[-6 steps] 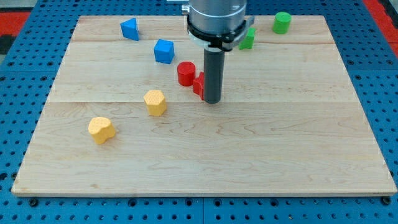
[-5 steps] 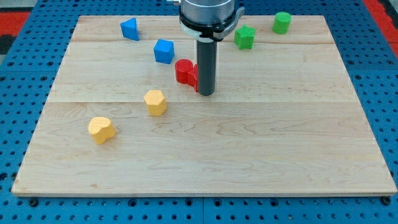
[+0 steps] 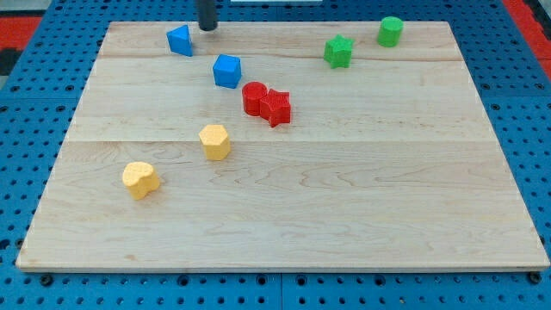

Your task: Push the blue blocks into the red blocks

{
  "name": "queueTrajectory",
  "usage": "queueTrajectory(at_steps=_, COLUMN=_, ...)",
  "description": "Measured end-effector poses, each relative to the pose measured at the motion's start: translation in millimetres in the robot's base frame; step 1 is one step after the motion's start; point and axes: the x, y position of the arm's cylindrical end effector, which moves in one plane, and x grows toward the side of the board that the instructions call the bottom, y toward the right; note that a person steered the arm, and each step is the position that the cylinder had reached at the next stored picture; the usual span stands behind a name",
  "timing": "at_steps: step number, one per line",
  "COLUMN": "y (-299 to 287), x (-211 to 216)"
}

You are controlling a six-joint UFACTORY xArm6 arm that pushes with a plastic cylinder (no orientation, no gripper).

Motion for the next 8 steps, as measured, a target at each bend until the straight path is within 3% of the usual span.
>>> queueTrajectory(at_steps=1, y=-15.6, x=32.1)
queueTrajectory(at_steps=2, y=-34.2, x=39.7)
queueTrajectory(at_steps=3, y=-105.6, x=7.7)
queueTrajectory(at_steps=4, y=-124.8, x=35.3)
queueTrajectory(at_steps=5, y=-34.8, x=80.3)
queueTrajectory(at_steps=6, y=16.0, x=99.1)
queueTrajectory(at_steps=7, y=-25.7, x=48.7)
queueTrajectory(at_steps=8, y=30.6, x=45.1)
